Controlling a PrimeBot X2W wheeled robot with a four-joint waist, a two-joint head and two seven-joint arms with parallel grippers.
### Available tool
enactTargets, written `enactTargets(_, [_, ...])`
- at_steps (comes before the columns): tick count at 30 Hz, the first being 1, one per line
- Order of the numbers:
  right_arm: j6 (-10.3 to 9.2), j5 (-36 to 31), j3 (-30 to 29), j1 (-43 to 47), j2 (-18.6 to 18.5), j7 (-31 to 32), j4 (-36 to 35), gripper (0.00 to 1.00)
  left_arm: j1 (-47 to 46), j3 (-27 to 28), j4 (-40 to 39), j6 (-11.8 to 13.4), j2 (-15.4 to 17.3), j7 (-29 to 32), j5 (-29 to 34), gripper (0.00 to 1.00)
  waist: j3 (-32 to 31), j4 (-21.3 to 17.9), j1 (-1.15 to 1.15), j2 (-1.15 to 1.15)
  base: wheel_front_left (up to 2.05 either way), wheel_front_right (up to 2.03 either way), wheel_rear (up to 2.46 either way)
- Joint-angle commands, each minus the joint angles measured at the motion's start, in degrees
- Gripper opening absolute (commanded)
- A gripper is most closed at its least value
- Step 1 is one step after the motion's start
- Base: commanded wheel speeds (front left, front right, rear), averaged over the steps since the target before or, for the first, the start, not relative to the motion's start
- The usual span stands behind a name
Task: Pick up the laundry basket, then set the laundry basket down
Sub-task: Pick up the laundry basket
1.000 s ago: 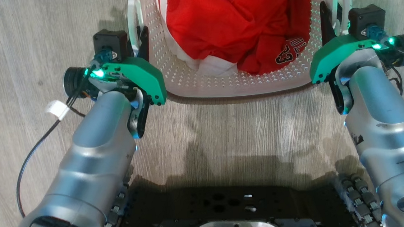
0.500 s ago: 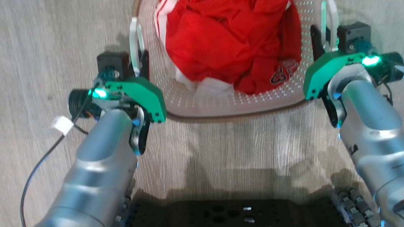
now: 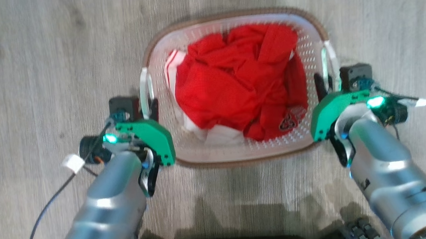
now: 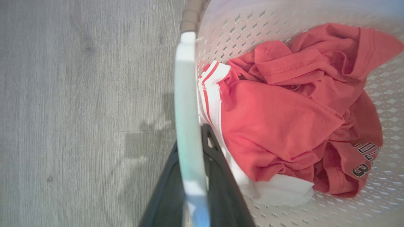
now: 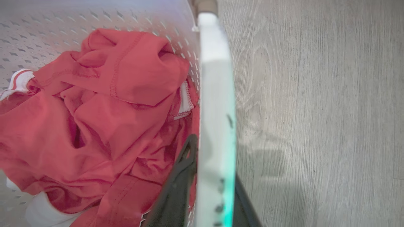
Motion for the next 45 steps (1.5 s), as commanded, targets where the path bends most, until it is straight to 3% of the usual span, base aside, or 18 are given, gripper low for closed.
enactTargets(1, [-0.09, 0.7, 2.0, 3.3, 0.5, -0.3, 0.3, 0.00, 1.9, 0.9, 0.3, 0.1, 2.0, -0.4, -0.1, 0.00, -2.9, -0.7, 0.00, 0.00, 0.00, 0.00, 0.00])
enactTargets(13, [-0.09, 11.6, 12.8, 6.2, 0.5, 0.6, 7.5, 0.00, 7.5, -2.7, 7.6, -1.8, 2.0, -0.4, -4.0, 0.00, -13.3, -2.2, 0.00, 0.00, 0.00, 0.00, 0.00])
enactTargets(30, [-0.09, 24.5, 25.3, 13.9, 0.5, 6.0, 7.9, 0.00, 13.7, -8.4, 12.6, -3.3, 2.0, 3.1, -10.1, 0.00, -27.4, -3.6, 0.00, 0.00, 0.00, 0.00, 0.00])
enactTargets(45, [-0.09, 31.9, 32.0, 17.2, 0.5, 7.2, 8.6, 0.00, 17.8, -10.9, 14.5, -3.9, 2.0, 3.8, -11.8, 0.00, -35.6, -3.9, 0.00, 0.00, 0.00, 0.00, 0.00])
